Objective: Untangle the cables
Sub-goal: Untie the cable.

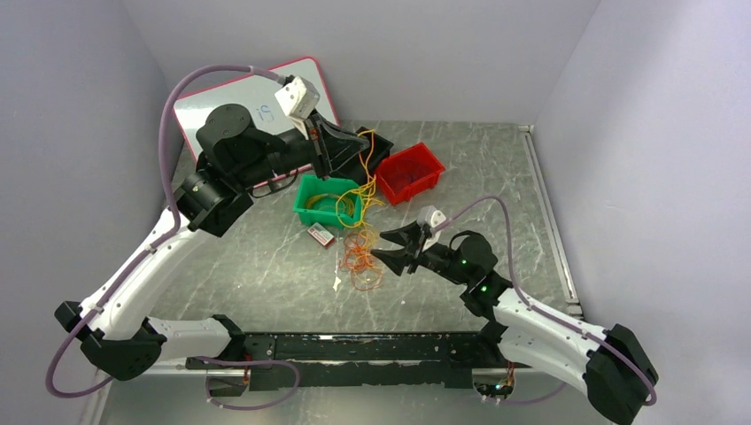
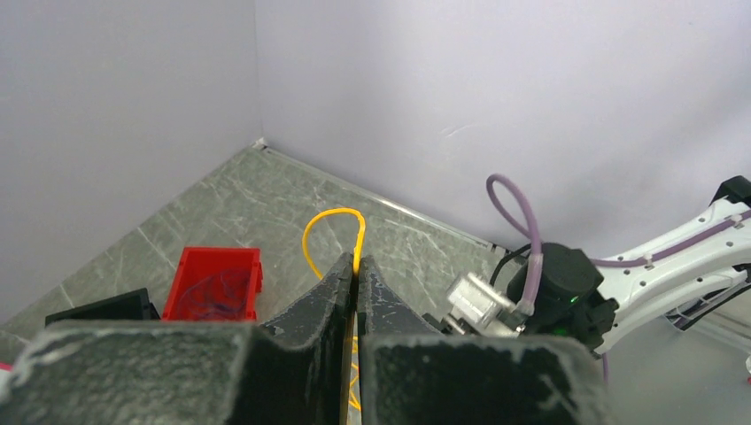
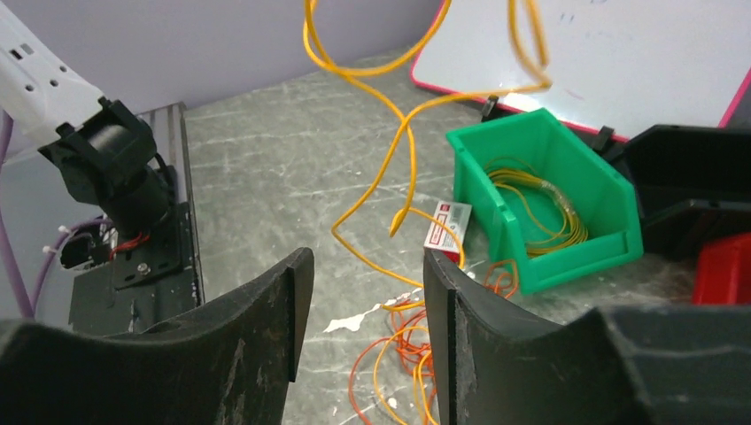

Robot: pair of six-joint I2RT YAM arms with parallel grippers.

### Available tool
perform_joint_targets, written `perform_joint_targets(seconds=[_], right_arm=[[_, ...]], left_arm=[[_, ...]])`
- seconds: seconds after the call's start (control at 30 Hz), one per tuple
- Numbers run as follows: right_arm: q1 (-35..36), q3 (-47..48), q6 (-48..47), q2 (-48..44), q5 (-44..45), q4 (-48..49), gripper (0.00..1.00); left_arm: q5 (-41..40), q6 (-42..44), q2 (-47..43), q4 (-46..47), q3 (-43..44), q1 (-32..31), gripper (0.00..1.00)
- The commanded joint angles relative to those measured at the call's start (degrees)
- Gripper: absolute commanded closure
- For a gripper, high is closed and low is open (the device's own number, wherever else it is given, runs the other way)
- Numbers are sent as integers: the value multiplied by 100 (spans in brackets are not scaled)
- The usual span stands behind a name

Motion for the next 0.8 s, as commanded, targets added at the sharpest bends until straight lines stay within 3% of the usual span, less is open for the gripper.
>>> perform_joint_targets(seconds=[0.0,0.3,0.57,0.67,0.77], right_arm=[[158,-119,-165,254,209,528,47],[184,60,-1759,793,608,311,44],[184,330,-1989,1665,670,887,45],[186,436,-1896,2001,711,1262,56],[175,538,-1618,2162,871,1304,80]], left_arm=[[84,17,4,122,341,-19,93],[174,92,115,-83,751,-18,93],[228,89,128,-84,852,-21,93],[262,92,149,-131,913,-21,93],[210,120,163,-206,1009,-17,93]])
